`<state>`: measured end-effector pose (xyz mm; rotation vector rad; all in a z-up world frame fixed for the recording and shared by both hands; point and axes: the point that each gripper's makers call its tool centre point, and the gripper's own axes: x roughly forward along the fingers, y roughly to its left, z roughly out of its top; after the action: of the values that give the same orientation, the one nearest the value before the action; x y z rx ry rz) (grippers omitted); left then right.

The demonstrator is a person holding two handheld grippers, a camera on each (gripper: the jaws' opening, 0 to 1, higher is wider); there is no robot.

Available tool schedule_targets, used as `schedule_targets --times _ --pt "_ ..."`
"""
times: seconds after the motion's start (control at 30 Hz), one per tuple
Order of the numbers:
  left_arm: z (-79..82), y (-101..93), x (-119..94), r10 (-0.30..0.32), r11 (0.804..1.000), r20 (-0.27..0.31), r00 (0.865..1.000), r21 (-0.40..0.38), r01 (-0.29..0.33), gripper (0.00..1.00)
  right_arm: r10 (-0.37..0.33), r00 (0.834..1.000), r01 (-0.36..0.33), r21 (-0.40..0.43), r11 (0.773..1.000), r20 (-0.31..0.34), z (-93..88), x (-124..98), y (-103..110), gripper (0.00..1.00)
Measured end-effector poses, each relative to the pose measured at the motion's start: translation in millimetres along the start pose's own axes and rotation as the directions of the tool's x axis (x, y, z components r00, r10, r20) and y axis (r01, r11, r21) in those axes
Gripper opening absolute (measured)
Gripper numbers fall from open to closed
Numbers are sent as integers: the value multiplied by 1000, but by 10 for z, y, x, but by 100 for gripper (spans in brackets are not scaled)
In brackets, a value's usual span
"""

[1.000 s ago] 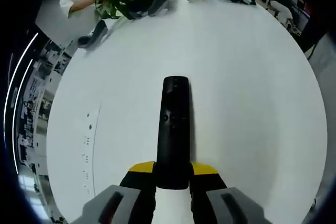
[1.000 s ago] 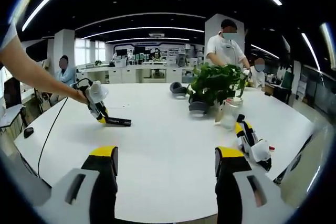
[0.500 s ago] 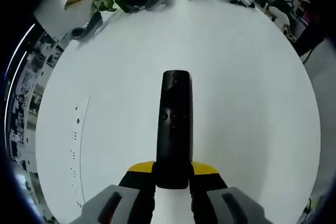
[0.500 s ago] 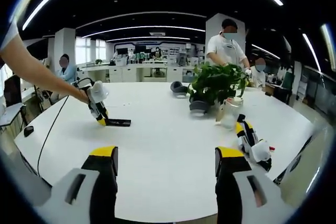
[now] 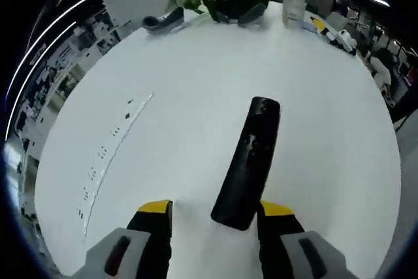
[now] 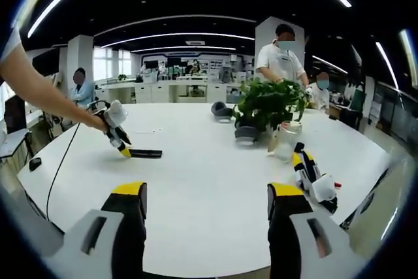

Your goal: Press the specified remote control buttons in sequence, fully releasing each button before pressing the next.

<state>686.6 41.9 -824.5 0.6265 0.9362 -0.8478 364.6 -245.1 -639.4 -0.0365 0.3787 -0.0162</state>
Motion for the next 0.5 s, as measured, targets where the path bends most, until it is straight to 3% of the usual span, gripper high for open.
schedule_targets --times 0.2,0.27,0.43,0.5 --pt "-119 101 -42 87 979 40 995 -186 -78 78 7 1000 -7 5 1000 7 14 -6 11 78" --pt "-177 124 -48 110 959 26 994 -266 -99 81 6 1000 -7 9 1000 13 24 -11 6 78" --pt "-235 115 -72 141 928 32 989 -352 -121 84 5 1000 -5 15 1000 14 26 -13 2 77" --pt "-275 72 -49 120 906 35 992 -411 -95 87 6 1000 -6 21 1000 17 31 -17 -6 77"
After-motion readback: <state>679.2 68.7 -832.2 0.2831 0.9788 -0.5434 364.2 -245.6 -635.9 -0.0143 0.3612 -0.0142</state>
